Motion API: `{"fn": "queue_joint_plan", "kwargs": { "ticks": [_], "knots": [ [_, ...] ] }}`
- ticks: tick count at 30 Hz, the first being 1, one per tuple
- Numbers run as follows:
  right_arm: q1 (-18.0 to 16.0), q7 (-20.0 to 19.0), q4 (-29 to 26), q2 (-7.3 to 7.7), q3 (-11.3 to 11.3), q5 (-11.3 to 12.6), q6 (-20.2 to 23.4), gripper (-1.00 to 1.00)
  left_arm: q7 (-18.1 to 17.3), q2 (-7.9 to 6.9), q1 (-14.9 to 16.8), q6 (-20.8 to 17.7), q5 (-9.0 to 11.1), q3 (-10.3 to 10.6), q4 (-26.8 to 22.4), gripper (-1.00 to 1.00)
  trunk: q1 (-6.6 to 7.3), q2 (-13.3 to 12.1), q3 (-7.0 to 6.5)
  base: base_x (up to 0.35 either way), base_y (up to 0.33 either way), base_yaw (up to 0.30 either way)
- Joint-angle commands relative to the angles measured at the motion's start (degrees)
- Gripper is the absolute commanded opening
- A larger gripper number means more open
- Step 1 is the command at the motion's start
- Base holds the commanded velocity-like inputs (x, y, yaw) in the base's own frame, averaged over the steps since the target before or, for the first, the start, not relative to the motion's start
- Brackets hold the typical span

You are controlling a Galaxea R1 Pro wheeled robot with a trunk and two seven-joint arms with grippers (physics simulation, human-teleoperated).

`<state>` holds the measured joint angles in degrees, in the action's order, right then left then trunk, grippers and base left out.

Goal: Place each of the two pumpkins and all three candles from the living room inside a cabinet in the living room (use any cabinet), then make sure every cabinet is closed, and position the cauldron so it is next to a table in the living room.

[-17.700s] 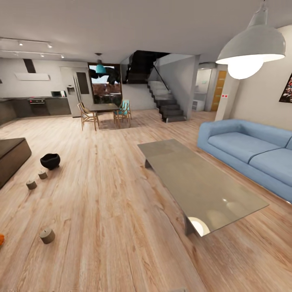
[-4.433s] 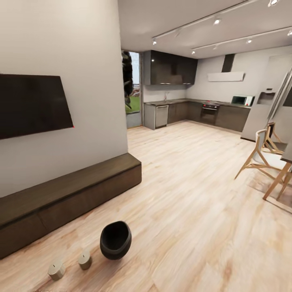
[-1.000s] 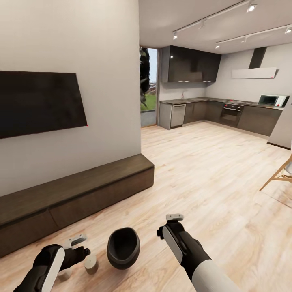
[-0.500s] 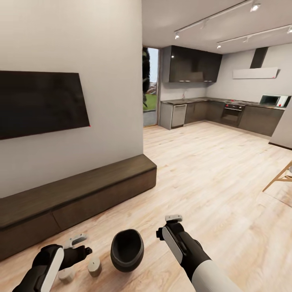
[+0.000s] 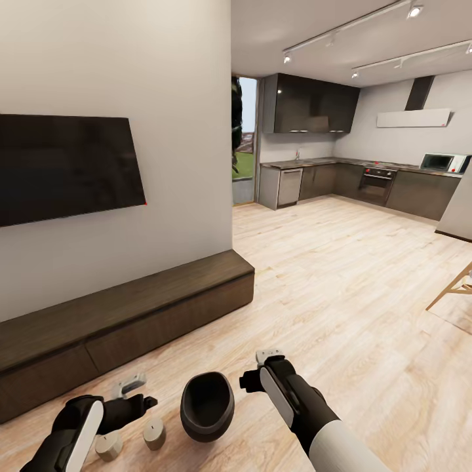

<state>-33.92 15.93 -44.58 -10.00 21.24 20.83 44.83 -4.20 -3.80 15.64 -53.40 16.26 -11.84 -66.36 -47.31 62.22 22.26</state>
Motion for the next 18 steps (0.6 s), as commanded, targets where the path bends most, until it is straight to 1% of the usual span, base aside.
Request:
{"fn": "queue_joint_plan", "kwargs": {
  "ticks": [1,5,11,12,14,16,18],
  "knots": [
    [0.0,-0.1,0.0,0.00,0.0,0.0,0.0,1.00,-1.1,0.01,0.0,0.0,-0.1,0.0,0.0,1.00,0.00,0.0,0.00,0.000,0.000,0.000],
    [0.0,-0.2,0.2,0.00,0.0,0.0,-0.1,1.00,-2.7,-0.01,0.0,0.4,-0.1,0.0,0.3,1.00,0.00,0.0,0.00,0.022,0.031,0.000],
    [0.1,-0.3,0.2,0.00,0.2,0.0,-0.6,1.00,-3.1,0.06,0.0,3.1,-0.2,0.0,0.7,1.00,0.00,0.0,0.00,0.131,0.082,0.000],
    [0.2,-0.3,0.2,0.00,0.5,-0.1,-0.6,1.00,-3.1,0.07,0.0,3.3,-0.2,0.1,0.7,1.00,0.00,0.0,0.00,0.038,0.018,0.000],
    [0.2,-0.3,0.0,0.00,2.5,0.0,-0.8,1.00,-3.2,0.13,0.0,3.5,-0.3,0.2,0.7,1.00,0.00,0.0,0.00,0.016,0.008,0.000],
    [0.2,-0.3,0.0,0.00,3.3,0.0,-0.9,1.00,-3.2,0.24,0.0,3.6,-0.4,0.2,0.7,1.00,0.00,0.0,0.00,0.007,0.003,0.030],
    [0.2,-0.2,-0.1,0.00,3.7,0.1,-0.9,1.00,-3.2,0.32,0.0,3.6,-0.5,0.3,0.7,1.00,0.00,0.0,0.00,0.003,0.001,0.162]
  ]
}}
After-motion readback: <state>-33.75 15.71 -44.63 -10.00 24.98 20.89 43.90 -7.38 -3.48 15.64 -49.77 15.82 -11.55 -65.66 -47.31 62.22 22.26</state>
